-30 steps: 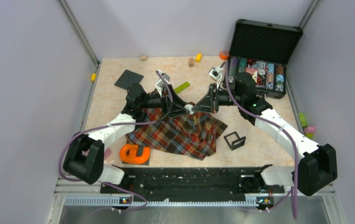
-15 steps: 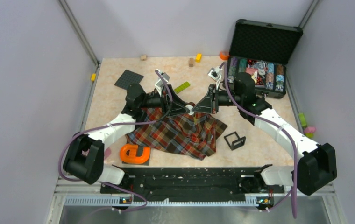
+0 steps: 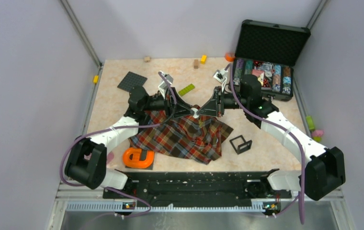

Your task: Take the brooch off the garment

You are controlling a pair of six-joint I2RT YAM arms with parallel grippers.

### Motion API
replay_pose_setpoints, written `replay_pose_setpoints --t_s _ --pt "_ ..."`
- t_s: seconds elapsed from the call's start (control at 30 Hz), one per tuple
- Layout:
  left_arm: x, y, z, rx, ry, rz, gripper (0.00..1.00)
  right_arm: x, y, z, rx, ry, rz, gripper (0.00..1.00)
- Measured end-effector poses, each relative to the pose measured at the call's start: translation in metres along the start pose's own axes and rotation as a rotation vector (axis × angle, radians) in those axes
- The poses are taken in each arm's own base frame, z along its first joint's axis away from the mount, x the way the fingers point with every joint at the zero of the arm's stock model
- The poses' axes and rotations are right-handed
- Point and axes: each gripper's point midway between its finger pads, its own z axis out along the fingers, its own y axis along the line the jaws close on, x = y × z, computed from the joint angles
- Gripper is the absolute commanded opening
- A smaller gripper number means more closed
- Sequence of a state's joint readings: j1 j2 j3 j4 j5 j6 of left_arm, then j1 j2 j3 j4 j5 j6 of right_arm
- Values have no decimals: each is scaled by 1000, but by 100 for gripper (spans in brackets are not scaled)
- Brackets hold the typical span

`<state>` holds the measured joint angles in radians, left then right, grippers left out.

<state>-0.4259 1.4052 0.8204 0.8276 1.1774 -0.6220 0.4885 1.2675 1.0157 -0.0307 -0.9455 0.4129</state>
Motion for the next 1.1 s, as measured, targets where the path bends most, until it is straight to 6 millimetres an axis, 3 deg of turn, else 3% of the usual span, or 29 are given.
replay_pose_setpoints --t_s 0.27,0.43,1.1 --pt "3 3 -1 -28 9 18 12 0 -1 1 3 1 15 0" --pt "4 1 0 -63 18 55 0 0 -2 1 2 -2 37 0" --pt "1 5 -3 -139 -27 83 7 -3 -3 7 -33 -87 174 0"
